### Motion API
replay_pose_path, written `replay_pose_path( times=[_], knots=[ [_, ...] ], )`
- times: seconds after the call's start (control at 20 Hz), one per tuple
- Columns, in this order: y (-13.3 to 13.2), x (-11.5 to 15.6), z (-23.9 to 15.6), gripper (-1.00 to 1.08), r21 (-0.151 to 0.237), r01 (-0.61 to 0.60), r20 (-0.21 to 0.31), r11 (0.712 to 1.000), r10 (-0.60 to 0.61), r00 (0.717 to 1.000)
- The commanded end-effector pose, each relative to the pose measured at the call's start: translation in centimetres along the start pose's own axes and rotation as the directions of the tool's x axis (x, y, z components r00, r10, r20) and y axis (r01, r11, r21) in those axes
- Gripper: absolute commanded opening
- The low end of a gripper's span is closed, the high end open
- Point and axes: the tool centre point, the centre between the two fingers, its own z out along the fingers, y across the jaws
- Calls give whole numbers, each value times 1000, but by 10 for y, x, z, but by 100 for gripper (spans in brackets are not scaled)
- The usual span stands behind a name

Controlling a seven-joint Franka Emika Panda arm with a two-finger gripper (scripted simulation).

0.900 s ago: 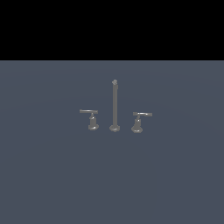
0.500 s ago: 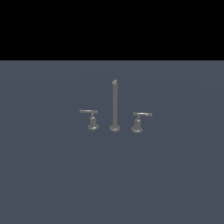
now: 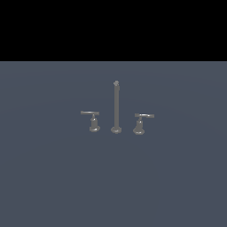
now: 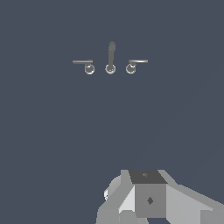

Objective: Turn on the faucet by rotating a designated handle.

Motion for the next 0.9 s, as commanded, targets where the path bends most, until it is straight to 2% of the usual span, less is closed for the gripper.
replay_pose_path(
  times=[0.0,0.4,0.85],
  knots=[
    [-9,3,11,-100,0,-43,2,999,43,999],
    [-44,17,51,-100,2,-207,7,978,207,978],
    [-80,41,97,-100,3,-388,15,922,388,922]
  ],
)
